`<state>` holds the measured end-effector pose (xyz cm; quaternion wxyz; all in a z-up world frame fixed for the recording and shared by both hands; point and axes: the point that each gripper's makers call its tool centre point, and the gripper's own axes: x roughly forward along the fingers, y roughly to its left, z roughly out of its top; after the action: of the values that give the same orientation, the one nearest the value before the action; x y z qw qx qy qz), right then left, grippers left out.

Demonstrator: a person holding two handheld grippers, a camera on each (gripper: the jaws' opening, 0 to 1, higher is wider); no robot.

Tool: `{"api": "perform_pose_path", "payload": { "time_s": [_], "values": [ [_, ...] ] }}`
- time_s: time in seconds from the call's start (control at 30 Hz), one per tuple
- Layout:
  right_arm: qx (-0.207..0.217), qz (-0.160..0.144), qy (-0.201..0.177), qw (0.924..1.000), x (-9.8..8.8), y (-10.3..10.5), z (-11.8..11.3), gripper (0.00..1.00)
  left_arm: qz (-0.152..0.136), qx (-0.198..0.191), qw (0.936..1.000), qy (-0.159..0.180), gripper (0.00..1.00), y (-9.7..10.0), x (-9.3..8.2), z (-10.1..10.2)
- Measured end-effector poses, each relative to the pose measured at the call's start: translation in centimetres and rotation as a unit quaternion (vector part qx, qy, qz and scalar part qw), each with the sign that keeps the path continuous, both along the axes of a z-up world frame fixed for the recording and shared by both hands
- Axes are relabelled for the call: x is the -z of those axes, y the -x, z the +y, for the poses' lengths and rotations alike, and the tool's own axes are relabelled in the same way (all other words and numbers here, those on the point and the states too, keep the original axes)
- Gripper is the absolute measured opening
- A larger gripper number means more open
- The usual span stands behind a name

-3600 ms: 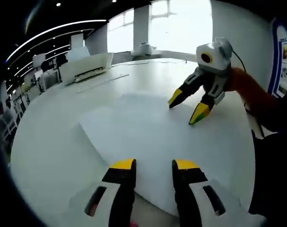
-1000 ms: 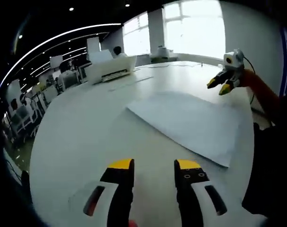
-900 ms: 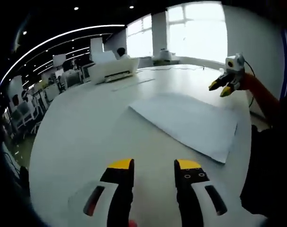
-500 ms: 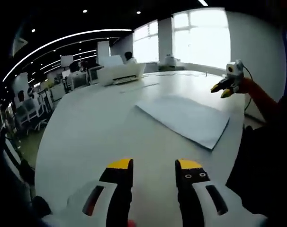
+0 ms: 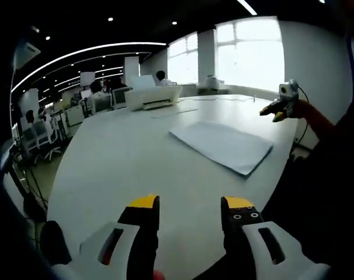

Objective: Organize the stack of printing papers by aligning and flattening the scattered papers on the table

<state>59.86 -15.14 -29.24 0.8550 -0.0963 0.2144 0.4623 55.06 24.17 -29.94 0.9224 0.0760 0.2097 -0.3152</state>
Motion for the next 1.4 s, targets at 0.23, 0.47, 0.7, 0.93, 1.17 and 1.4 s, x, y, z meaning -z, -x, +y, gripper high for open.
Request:
{"api": "perform_pose_path", "payload": {
  "time_s": [0.23,0.47,0.7,0.93,1.17,1.4],
  "values": [
    [0.009,-0.009,-0.009,0.9999,-1.5,1.6,-1.1,0.39,-0.009,-0.011,0.9999,0.005,0.46,1.3,-1.1,1.4],
    [0.016,-0.03,-0.007,0.9994,-3.9,3.6,-1.7,0.39,-0.025,-0.022,0.9992,0.024,0.46,2.9,-2.9,2.7],
    [0.026,-0.051,-0.013,0.9983,-6.4,5.5,-2.5,0.38,-0.038,-0.034,0.9977,0.045,0.45,4.7,-5.0,3.7],
    [0.025,-0.059,-0.007,0.9979,-7.6,7.3,-2.7,0.37,-0.061,-0.041,0.9962,0.048,0.46,6.2,-7.8,4.4],
    [0.033,-0.055,-0.003,0.9979,-8.8,8.9,-4.5,0.36,-0.054,-0.054,0.9964,0.036,0.5,8.7,-8.8,6.0],
    [0.037,-0.048,-0.011,0.9981,-9.0,9.8,-4.6,0.35,-0.066,-0.075,0.9944,0.037,0.52,9.8,-10.4,7.9]
  ]
}}
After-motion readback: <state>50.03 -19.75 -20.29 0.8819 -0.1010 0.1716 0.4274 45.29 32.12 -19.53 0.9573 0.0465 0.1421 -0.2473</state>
